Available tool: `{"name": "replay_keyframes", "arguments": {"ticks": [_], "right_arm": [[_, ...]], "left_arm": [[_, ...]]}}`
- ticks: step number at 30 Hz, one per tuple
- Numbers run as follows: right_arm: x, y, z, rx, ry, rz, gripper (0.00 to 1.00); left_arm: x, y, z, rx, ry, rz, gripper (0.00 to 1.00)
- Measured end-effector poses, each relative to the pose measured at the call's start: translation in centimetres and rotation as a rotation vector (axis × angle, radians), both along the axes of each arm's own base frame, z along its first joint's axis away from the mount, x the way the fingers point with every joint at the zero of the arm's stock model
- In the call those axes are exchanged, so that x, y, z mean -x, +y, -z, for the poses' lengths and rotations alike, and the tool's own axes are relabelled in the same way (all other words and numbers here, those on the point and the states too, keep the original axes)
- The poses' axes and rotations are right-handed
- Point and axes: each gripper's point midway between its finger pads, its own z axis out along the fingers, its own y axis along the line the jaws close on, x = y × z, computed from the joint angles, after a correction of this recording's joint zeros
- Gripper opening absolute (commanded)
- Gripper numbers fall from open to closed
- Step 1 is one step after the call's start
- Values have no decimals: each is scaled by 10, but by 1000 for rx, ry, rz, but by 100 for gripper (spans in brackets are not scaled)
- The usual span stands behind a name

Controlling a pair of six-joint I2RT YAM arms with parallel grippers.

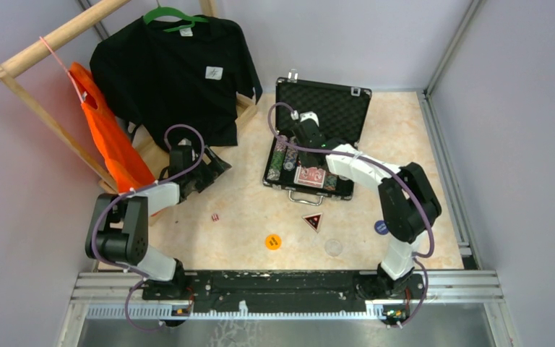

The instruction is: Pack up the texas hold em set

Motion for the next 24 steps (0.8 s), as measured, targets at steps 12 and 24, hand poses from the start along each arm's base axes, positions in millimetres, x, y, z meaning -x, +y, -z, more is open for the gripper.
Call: {"name": "replay_keyframes", "arguments": {"ticks": [12,24], "right_arm": [[-9,-21,32,59,60,33,2],[-13,-22,42,55,73,26,17]], "left_arm": [[-4,-4,0,13,-4,15,97],[-4,-5,0,19,-6,22,97]]}}
